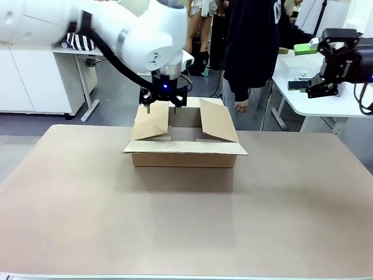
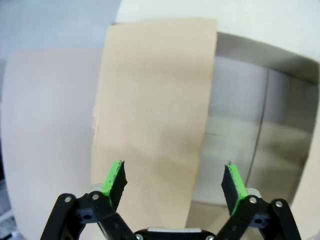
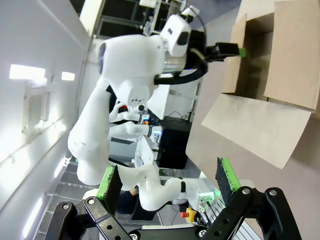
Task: Pack the gift set into the box.
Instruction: Place both hands on the side flaps of the Package Box and spread them outward.
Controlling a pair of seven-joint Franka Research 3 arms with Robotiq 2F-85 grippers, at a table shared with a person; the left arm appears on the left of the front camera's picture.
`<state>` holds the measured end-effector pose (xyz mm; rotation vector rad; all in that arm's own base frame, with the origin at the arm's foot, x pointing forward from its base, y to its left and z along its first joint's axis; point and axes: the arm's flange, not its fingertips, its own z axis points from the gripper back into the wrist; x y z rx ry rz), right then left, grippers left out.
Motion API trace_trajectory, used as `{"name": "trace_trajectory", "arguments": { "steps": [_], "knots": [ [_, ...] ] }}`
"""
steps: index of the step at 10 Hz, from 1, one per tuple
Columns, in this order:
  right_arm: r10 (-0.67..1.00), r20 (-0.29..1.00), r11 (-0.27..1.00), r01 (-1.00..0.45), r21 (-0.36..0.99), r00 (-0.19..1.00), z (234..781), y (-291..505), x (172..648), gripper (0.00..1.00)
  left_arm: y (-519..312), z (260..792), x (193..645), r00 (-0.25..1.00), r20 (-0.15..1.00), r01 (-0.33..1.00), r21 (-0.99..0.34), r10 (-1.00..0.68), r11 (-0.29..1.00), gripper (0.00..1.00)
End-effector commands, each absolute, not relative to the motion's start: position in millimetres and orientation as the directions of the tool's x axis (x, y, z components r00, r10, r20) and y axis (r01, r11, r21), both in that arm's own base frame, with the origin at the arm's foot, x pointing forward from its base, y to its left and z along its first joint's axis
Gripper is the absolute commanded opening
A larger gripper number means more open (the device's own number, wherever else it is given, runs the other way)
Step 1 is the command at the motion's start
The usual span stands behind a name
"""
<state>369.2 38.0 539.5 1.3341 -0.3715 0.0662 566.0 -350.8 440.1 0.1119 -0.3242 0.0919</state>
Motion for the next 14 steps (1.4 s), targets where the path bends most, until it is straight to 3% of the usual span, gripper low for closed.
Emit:
{"name": "trace_trajectory", "arguments": {
  "steps": [1,4,14],
  "knots": [
    [-0.158,0.327,0.235,-0.286,0.929,0.932,539.8,38.4,370.3,1.0,-377.2,444.9,567.1,0.945,0.312,-0.143,0.114,0.101,0.983,1.0],
    [-0.158,0.327,0.235,-0.286,0.929,0.932,539.8,38.4,370.3,1.0,-374.6,441.7,576.8,0.936,0.311,-0.22,0.155,0.163,0.963,1.0],
    [-0.158,0.327,0.235,-0.286,0.929,0.932,539.8,38.4,370.3,1.0,-364.8,419.1,574.9,0.966,0.255,-0.146,0.429,0.035,0.891,1.0]
  ]
}}
